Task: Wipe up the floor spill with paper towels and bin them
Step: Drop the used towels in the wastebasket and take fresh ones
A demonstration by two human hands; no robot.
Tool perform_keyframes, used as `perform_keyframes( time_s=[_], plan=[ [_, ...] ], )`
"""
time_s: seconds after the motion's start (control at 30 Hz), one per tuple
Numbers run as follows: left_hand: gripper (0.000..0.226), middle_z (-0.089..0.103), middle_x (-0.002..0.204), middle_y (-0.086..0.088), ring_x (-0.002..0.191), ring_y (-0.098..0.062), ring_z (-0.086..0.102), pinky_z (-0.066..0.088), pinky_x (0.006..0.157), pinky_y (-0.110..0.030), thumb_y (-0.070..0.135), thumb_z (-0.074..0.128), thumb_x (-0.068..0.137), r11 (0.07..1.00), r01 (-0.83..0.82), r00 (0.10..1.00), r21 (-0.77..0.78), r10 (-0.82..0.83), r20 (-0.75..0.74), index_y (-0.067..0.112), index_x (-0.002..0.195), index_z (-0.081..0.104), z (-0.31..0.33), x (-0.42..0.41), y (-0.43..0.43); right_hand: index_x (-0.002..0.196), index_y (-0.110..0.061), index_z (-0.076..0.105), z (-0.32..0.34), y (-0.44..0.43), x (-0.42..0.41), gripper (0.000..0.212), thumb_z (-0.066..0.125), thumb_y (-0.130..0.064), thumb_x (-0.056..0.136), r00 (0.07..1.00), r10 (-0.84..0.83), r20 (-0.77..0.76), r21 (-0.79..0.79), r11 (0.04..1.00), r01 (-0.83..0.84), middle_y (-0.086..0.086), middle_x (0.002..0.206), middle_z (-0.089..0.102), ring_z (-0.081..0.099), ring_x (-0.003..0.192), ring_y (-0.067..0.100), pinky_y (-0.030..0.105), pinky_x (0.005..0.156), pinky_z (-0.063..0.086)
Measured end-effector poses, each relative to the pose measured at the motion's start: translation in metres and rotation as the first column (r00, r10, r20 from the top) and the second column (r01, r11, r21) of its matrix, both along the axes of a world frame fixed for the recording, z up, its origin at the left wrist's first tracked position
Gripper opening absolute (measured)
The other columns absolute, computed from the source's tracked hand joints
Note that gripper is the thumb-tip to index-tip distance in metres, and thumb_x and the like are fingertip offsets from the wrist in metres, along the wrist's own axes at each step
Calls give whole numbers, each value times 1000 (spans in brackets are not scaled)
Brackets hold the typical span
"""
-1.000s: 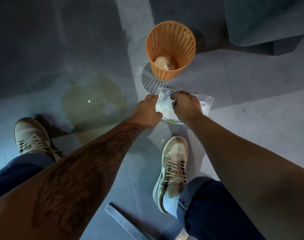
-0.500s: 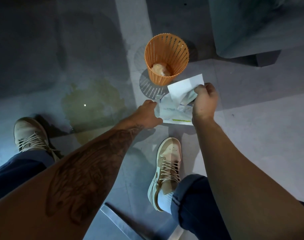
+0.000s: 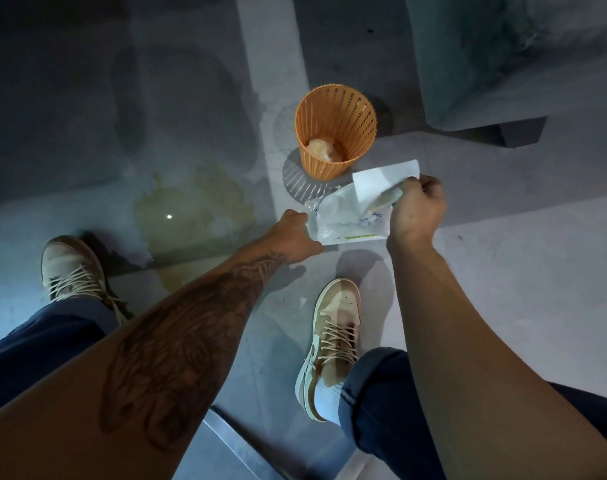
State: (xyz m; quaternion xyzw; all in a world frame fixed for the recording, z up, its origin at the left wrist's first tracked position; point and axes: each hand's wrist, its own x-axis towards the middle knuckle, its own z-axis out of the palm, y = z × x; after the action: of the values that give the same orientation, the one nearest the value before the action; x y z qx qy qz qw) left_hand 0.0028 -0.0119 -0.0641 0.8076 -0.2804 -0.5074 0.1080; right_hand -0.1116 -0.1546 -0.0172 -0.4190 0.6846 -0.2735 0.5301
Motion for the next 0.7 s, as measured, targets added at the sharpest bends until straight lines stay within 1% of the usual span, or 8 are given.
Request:
perform_keyframes(
  time_s=[0.07, 0.13, 0.23, 0.3, 0.43, 0.5, 0.6, 0.7],
  plan=[
    [81, 30, 152, -3, 129, -26, 48, 44, 100, -35, 39, 74, 83, 1000, -14, 1000, -4, 14, -22, 13, 149, 35, -1, -2, -2, 83, -16, 60, 2, -4, 3, 11, 52, -9, 82, 998, -49, 48, 110, 993, 43, 5, 85, 64, 64, 80, 24, 36, 75, 56],
    [80, 32, 150, -4, 130, -26, 47, 43, 100, -33, 37, 76, 82, 998, -50, 999, -50, 49, -18, 14, 148, 37, -1, -5, -2, 80, -18, 59, 1, -4, 7, 13, 53, -7, 84, 998, 51, 26, 121, 991, -54, 2, 81, 64, 63, 78, 21, 35, 71, 55],
    [83, 40, 146, -3, 130, -24, 47, 44, 106, -37, 38, 82, 74, 946, -171, 978, -274, 195, 66, 22, 144, 40, 2, -8, -4, 72, -22, 54, 1, -2, 10, 21, 52, -6, 86, 994, 105, 37, 63, 992, -107, -4, 71, 60, 54, 66, 13, 26, 61, 45],
    [96, 40, 148, 3, 132, -18, 43, 43, 108, -39, 46, 86, 67, 870, -250, 959, -424, 282, 12, 28, 145, 33, 10, -9, -8, 70, -22, 54, 1, -2, 10, 23, 53, -4, 84, 992, 113, 60, 53, 992, -117, -5, 68, 59, 53, 63, 12, 25, 60, 43],
    [107, 38, 148, 15, 130, -1, 36, 32, 102, -14, 52, 85, 69, 838, -234, 971, -494, 228, -73, 29, 154, 24, 38, -9, -26, 66, -20, 59, 8, -3, 14, 23, 55, -1, 78, 971, 207, 119, -5, 978, -208, -4, 65, 59, 52, 59, 11, 22, 56, 42],
    [83, 51, 127, 18, 116, -2, 49, 40, 89, -11, 47, 82, 76, 838, -248, 967, -486, 240, -79, 30, 146, 42, 45, -5, -35, 65, -20, 61, 15, -4, 16, 24, 58, 0, 78, 947, 290, 138, -46, 957, -286, -5, 63, 59, 51, 56, 10, 20, 53, 41],
    [24, 68, 90, 13, 88, -12, 67, 52, 75, -27, 36, 75, 86, 843, -345, 937, -412, 333, -103, 27, 107, 68, 48, 3, -45, 67, -22, 68, 23, -4, 18, 23, 61, -3, 79, 932, 331, 149, -56, 944, -326, -6, 68, 66, 59, 63, 12, 24, 58, 47],
    [24, 73, 94, 2, 87, -17, 71, 59, 78, -33, 32, 75, 86, 725, -581, 813, -369, 530, -240, 18, 105, 71, 51, 7, -49, 89, -27, 69, 24, -1, 15, 10, 63, -19, 88, 941, 312, 127, -120, 947, -298, -10, 90, 71, 66, 81, 5, 22, 68, 52]
  ],
)
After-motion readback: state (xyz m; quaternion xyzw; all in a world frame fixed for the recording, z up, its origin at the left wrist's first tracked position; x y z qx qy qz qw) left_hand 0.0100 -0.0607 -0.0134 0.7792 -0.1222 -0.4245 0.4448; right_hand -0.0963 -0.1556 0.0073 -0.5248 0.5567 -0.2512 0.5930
